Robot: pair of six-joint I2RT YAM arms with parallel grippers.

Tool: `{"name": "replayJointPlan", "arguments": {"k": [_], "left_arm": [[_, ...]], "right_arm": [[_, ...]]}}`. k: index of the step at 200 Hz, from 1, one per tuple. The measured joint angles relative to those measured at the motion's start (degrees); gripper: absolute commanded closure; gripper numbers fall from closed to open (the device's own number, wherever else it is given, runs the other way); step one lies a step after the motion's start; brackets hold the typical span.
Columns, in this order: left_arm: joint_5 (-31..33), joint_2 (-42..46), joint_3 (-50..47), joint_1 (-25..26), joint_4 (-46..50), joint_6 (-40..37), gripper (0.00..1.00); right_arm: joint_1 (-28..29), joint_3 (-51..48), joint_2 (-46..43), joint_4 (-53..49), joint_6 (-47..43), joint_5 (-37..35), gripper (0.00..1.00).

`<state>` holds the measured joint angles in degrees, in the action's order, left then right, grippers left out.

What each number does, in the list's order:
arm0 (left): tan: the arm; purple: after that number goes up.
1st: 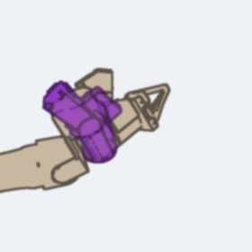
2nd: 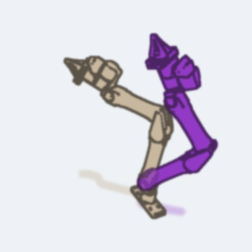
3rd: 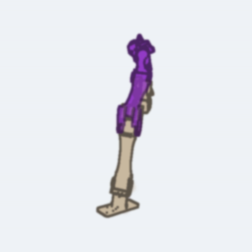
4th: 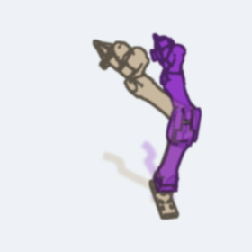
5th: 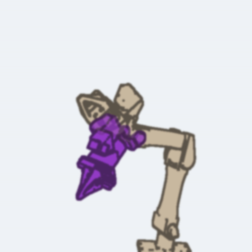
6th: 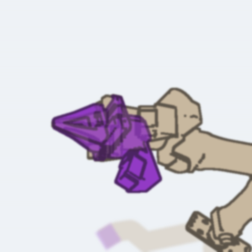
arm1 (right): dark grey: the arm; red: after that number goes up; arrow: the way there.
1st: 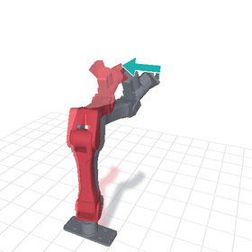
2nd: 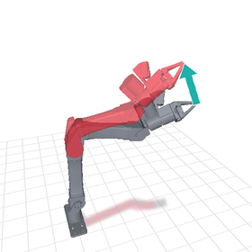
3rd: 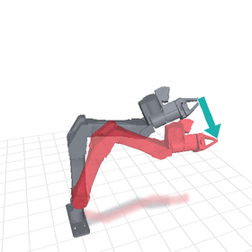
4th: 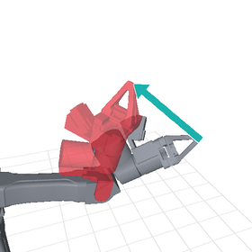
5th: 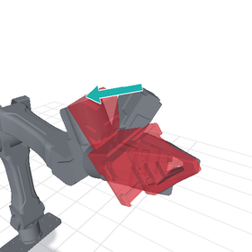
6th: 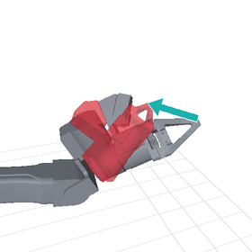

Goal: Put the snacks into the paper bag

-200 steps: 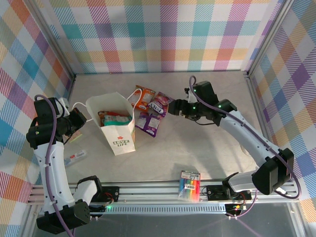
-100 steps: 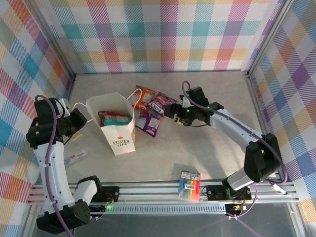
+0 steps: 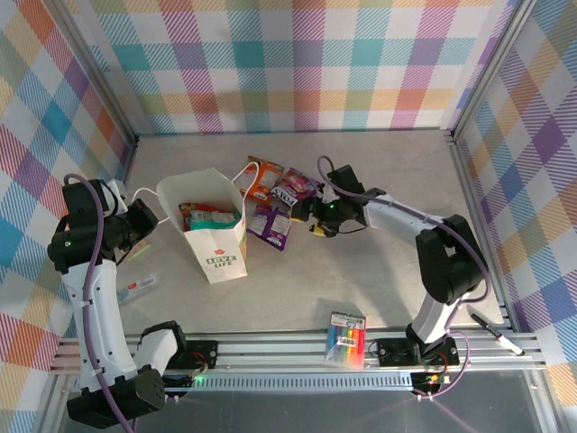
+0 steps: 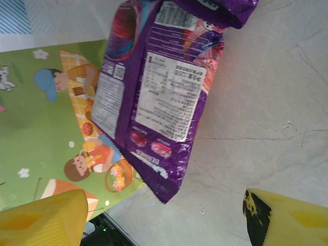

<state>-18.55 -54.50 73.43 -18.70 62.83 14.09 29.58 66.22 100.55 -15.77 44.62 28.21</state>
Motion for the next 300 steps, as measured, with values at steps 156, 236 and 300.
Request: {"name": "replayJointPlan", "arguments": {"k": [156,236,300], "left_arm": [[0.6,-0.1,-0.1,0.0,0.0,0.0,0.95],[0.6,-0.2,-0.5,0.0,-0.2,0.0,0.95],[0.6,-0.2,-0.5,0.0,-0.2,0.0,0.95]], "right_arm": [[2.6,10.8,15.2,1.5,0.0,3.4,0.20],[3.5,13.9,18.1,0.6,0.0,3.3,0.20],[3.8,14.4,19.6,-0.1,0.0,2.8,0.20]]}}
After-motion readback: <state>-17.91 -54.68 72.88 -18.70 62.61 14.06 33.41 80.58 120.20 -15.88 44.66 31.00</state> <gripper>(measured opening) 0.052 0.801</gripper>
